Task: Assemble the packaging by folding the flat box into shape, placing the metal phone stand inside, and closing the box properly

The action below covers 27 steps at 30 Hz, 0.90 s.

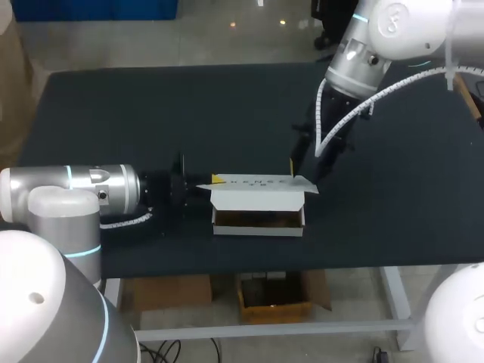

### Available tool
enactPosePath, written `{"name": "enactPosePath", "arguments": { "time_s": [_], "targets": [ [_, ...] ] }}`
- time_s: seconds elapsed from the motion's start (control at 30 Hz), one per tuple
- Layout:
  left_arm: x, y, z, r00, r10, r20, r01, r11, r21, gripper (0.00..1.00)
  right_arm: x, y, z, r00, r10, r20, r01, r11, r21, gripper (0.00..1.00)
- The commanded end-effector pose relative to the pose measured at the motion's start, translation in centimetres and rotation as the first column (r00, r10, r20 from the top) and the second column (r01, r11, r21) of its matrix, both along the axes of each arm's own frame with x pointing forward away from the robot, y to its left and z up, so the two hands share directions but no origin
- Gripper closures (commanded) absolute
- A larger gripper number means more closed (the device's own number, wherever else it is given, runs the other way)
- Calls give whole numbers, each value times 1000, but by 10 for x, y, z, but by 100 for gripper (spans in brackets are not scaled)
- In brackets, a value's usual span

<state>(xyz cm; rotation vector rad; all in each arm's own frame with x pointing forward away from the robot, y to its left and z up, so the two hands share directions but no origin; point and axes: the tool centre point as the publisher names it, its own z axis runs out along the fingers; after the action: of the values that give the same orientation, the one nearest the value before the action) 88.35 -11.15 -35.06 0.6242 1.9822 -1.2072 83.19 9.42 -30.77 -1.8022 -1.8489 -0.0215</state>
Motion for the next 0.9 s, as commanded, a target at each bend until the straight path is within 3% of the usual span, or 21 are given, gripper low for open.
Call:
{"name": "enactPosePath", "arguments": {
  "time_s": [0.03, 0.53, 0.57, 0.6, 0.9],
  "targets": [
    [-2, 1, -5, 1000, 2, 7, -2, 1000, -6, 100, -1, 3, -7, 1000, 8, 1, -8, 1000, 1, 52],
    [-4, 5, -4, 1000, -1, 11, 1, 1000, -28, 100, -11, 1, -20, 1000, 14, 4, -14, 1000, 15, 53],
    [-4, 6, -3, 1000, -1, 11, 1, 1000, -29, 98, -11, 1, -20, 1000, 14, 4, -14, 1000, 15, 53],
    [-4, 6, -3, 1000, 0, 11, 0, 1000, -31, 89, -11, 1, -21, 1000, 14, 3, -14, 1000, 15, 53],
    [-7, 10, 0, 1000, 10, 14, -9, 999, -41, 62, -11, 3, -24, 1000, 22, 4, -22, 1000, 21, 54]
  ]
}}
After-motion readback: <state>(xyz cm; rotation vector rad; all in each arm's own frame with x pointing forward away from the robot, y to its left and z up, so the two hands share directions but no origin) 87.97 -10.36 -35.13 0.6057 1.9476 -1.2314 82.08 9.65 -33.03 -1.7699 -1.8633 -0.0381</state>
